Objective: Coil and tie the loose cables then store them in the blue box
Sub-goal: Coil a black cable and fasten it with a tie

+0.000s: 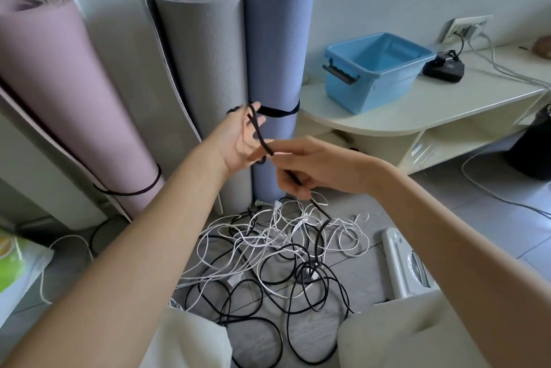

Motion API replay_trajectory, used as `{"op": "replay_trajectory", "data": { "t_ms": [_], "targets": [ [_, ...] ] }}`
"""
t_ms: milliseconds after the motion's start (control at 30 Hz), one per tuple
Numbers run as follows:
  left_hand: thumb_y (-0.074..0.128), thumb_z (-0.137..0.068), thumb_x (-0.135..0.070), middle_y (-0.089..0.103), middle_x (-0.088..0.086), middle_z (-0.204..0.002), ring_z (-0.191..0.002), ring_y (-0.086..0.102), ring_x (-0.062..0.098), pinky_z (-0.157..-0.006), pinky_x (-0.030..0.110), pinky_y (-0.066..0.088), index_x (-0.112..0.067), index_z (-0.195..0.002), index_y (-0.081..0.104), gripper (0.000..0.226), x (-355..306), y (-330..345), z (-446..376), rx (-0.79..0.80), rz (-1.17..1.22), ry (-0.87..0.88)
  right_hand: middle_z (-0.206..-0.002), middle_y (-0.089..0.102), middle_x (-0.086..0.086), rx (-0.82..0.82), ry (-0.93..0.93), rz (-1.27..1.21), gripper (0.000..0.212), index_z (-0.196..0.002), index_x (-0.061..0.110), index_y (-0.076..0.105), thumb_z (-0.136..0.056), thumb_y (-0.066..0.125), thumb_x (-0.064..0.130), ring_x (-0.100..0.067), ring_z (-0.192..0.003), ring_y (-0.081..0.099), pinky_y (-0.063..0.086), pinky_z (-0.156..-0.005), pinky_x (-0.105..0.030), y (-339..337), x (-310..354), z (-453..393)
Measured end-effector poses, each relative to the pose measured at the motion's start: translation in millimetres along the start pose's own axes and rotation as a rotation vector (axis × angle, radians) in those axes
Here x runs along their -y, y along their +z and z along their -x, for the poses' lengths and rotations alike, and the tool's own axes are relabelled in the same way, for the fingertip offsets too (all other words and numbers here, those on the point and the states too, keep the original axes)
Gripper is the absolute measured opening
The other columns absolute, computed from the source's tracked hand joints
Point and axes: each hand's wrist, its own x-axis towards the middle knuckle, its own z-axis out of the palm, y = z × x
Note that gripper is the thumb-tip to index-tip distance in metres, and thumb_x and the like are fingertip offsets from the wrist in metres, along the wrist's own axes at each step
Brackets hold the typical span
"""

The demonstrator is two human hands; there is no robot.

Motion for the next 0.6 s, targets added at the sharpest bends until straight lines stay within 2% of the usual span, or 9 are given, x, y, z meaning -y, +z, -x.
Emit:
{"op": "replay_trajectory", "data": {
  "t_ms": [100,167,267,333,367,433,500,567,600],
  "targets": [
    [0.022,-0.104,-0.035,0.030,0.007,-0.152,-0.081,0.069,0.041,-0.055,0.034,0.058,-0.024,-0.149,0.019,0.046,-8.8,-7.0,0.3,0.121,0.238,0.115,-0.045,0.043,-0.001,0.144,0.133,0.118,0.036,-0.092,0.009,0.060,-0.102,0.032,0.028,-0.012,-0.037,0.029,0.025,-0.042,-0.021,-0.3,-12.6,3.1],
    [0.023,-0.103,-0.034,0.045,0.012,-0.142,-0.080,0.070,0.040,-0.051,0.024,0.057,-0.023,-0.148,0.022,0.046,-16.2,-10.6,4.3,0.203,0.349,0.145,-0.043,0.032,-0.001,0.205,0.251,0.173,0.054,-0.069,0.008,0.058,-0.099,0.030,0.043,-0.013,-0.040,0.020,0.019,-0.043,-0.023,-0.5,-20.5,2.1],
    [0.023,-0.102,-0.035,0.061,0.007,-0.123,-0.088,0.070,0.034,-0.044,0.016,0.052,-0.023,-0.141,0.037,0.043,-15.3,-9.0,16.2,0.389,0.217,0.068,-0.048,0.023,-0.003,0.243,0.359,0.288,0.064,-0.052,0.012,0.039,-0.088,0.030,0.064,-0.014,-0.046,0.015,0.015,-0.049,-0.025,2.4,-30.5,-2.8],
    [0.027,-0.098,-0.037,0.063,0.003,-0.123,-0.088,0.070,0.034,-0.041,0.018,0.052,-0.026,-0.136,0.043,0.042,-6.7,-6.0,22.3,0.582,0.088,-0.074,-0.046,0.027,0.000,0.237,0.407,0.430,0.065,-0.048,0.016,0.035,-0.080,0.034,0.071,-0.015,-0.043,0.020,0.022,-0.048,-0.022,0.5,-37.5,-5.0],
    [0.028,-0.096,-0.039,0.062,0.002,-0.126,-0.086,0.070,0.033,-0.041,0.019,0.053,-0.028,-0.135,0.043,0.044,-0.8,-4.9,24.7,0.664,0.005,-0.153,-0.046,0.030,0.001,0.201,0.427,0.517,0.062,-0.049,0.016,0.036,-0.083,0.037,0.068,-0.014,-0.042,0.025,0.026,-0.048,-0.018,-3.3,-40.8,-4.9],
    [0.028,-0.094,-0.043,0.056,-0.003,-0.134,-0.084,0.071,0.032,-0.048,0.021,0.056,-0.033,-0.136,0.042,0.046,9.0,-6.7,29.4,0.743,-0.199,-0.283,-0.049,0.036,0.002,0.085,0.450,0.637,0.051,-0.058,0.012,0.046,-0.088,0.048,0.054,-0.012,-0.045,0.030,0.028,-0.046,-0.017,-16.5,-47.3,-4.0],
    [0.026,-0.093,-0.045,0.049,-0.011,-0.140,-0.093,0.069,0.033,-0.068,0.027,0.059,-0.039,-0.136,0.040,0.046,18.3,-13.6,31.3,0.775,-0.370,-0.397,-0.054,0.038,-0.001,-0.044,0.426,0.674,0.046,-0.065,0.006,0.053,-0.084,0.060,0.048,-0.013,-0.046,0.028,0.023,-0.044,-0.020,-32.9,-49.4,0.2],
    [0.024,-0.095,-0.046,0.042,-0.020,-0.143,-0.109,0.060,0.039,-0.091,0.040,0.053,-0.042,-0.137,0.038,0.044,30.5,-22.7,30.8,0.784,-0.496,-0.508,-0.055,0.031,-0.003,-0.138,0.367,0.580,0.046,-0.055,0.008,0.045,-0.079,0.069,0.039,-0.014,-0.050,0.022,0.018,-0.047,-0.024,-46.2,-47.7,6.1],
    [0.023,-0.096,-0.045,0.038,-0.023,-0.144,-0.116,0.055,0.041,-0.096,0.046,0.048,-0.042,-0.135,0.038,0.042,36.6,-27.1,29.1,0.756,-0.537,-0.549,-0.053,0.027,-0.002,-0.170,0.332,0.527,0.050,-0.050,0.013,0.038,-0.076,0.073,0.037,-0.015,-0.051,0.020,0.016,-0.049,-0.026,-50.4,-45.8,8.0]
  ]
}}
